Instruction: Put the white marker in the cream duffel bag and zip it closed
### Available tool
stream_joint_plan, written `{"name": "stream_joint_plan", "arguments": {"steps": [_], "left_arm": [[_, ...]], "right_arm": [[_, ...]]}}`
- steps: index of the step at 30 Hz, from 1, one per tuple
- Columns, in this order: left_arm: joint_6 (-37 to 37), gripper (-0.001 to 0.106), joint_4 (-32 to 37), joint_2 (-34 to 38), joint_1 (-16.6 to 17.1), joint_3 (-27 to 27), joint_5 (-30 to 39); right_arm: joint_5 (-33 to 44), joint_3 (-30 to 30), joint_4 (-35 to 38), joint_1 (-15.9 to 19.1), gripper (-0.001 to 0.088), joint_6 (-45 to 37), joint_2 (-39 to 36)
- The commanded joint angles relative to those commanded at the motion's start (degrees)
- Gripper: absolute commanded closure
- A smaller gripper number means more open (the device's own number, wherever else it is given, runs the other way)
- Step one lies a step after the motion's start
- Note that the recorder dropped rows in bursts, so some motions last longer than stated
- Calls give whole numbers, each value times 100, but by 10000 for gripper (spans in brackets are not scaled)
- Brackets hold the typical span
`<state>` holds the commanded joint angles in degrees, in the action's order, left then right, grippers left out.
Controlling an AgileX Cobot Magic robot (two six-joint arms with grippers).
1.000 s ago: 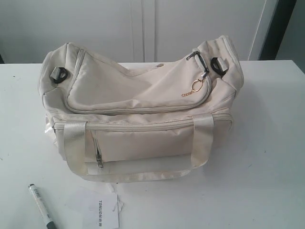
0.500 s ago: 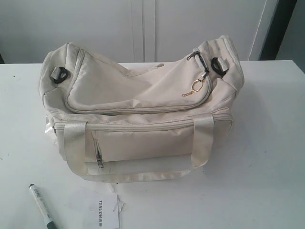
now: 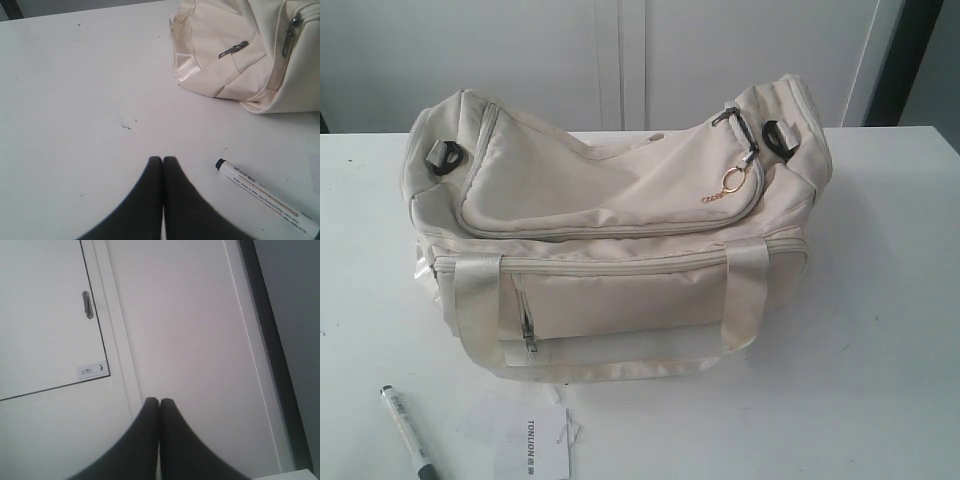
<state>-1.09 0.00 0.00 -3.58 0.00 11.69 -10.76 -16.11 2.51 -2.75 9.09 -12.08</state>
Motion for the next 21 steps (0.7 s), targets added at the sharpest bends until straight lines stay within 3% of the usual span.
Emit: {"name": "stream_joint_plan", "arguments": {"steps": [21], "left_arm": [[0, 1053, 0, 0, 0, 0, 0]], "right_arm": [[2398, -3034, 8, -10, 868, -1029, -3474]]}}
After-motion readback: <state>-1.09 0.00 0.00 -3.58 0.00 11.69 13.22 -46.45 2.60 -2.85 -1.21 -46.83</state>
